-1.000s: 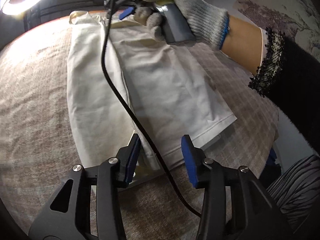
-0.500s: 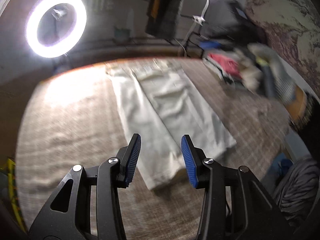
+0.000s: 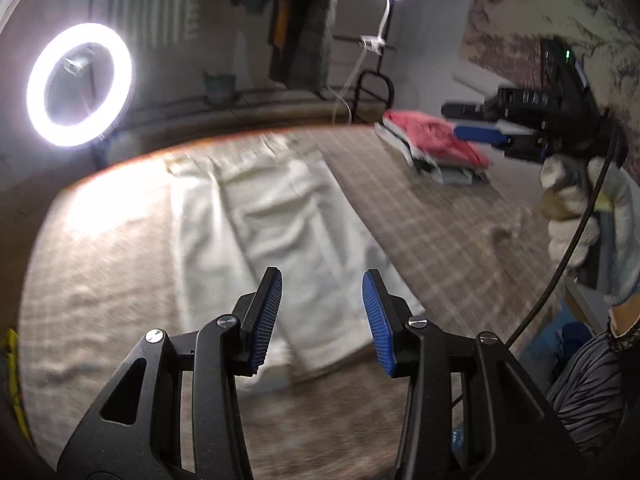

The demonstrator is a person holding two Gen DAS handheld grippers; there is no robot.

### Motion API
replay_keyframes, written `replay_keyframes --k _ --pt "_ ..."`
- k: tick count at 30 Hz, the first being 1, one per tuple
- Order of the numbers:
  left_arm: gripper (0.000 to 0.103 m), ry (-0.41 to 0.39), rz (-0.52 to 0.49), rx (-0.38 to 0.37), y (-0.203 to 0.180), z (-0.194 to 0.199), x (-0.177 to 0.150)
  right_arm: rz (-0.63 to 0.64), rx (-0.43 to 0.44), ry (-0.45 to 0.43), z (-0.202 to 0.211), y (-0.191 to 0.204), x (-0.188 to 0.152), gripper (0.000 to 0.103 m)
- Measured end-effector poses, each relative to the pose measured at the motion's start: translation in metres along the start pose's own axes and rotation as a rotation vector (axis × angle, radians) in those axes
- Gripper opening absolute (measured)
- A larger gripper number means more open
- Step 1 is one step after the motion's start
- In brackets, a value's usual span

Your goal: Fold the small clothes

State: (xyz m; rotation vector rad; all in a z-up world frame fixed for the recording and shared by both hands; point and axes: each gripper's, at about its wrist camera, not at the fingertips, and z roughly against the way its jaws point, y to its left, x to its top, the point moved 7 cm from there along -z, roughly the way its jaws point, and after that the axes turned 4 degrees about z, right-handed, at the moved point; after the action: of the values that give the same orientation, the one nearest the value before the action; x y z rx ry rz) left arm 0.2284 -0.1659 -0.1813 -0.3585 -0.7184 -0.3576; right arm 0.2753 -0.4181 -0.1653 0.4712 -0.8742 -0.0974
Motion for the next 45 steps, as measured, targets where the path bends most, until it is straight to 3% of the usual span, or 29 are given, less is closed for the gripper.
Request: replay_keyframes --k 5,10,12,14,22,26,28,30,34,36,41,45 --pt "0.042 0.093 -0.056 -0.021 -0.04 -0.044 -0.03 -0.016 -0.035 0.0 0.009 -0.039 -0.009 0.046" --pt "0.043 0.158 -0.144 -0.052 -0.079 -0.081 -0.047 -0.123 0.033 0.011 0.002 -0.071 -0.014 0.047" --pt "0.048 0.174 -0.178 -0.056 -0.092 -0.093 -0.051 -0.133 0.029 0.016 -0.004 -0.082 -0.015 0.048" --pt "0.054 0.193 -0.202 -0.038 -0.1 -0.107 -0.055 -0.152 0.024 0.027 -0.011 -0.091 -0.017 0.048" --pt "0.054 0.274 -0.163 0.023 -0.097 -0.15 -0.069 -0.214 0.059 0.062 -0.044 -0.11 -0.02 0.05" --pt "0.054 0.235 -0.152 0.029 -0.095 -0.153 -0.067 -0.199 0.048 0.095 -0.072 -0.113 -0.018 0.05" --pt "0.041 0.21 -0.135 0.031 -0.093 -0.154 -0.064 -0.204 0.046 0.105 -0.089 -0.116 -0.016 0.05" --pt "0.003 0.198 -0.097 0.026 -0.086 -0.155 -0.058 -0.232 0.041 0.111 -0.108 -0.122 -0.013 0.05" --pt "0.003 0.219 0.166 -0.186 -0.069 -0.146 -0.044 -0.307 0.024 0.121 -0.147 -0.138 -0.003 0.05" --pt "0.003 0.203 0.205 -0.231 -0.067 -0.137 -0.037 -0.319 0.019 0.119 -0.167 -0.144 0.004 0.05" --pt "0.003 0.182 0.201 -0.238 -0.067 -0.127 -0.03 -0.265 0.015 0.123 -0.215 -0.142 0.019 0.05" --pt "0.003 0.191 0.204 -0.233 -0.064 -0.129 -0.035 -0.148 -0.009 0.206 -0.249 -0.128 0.023 0.05"
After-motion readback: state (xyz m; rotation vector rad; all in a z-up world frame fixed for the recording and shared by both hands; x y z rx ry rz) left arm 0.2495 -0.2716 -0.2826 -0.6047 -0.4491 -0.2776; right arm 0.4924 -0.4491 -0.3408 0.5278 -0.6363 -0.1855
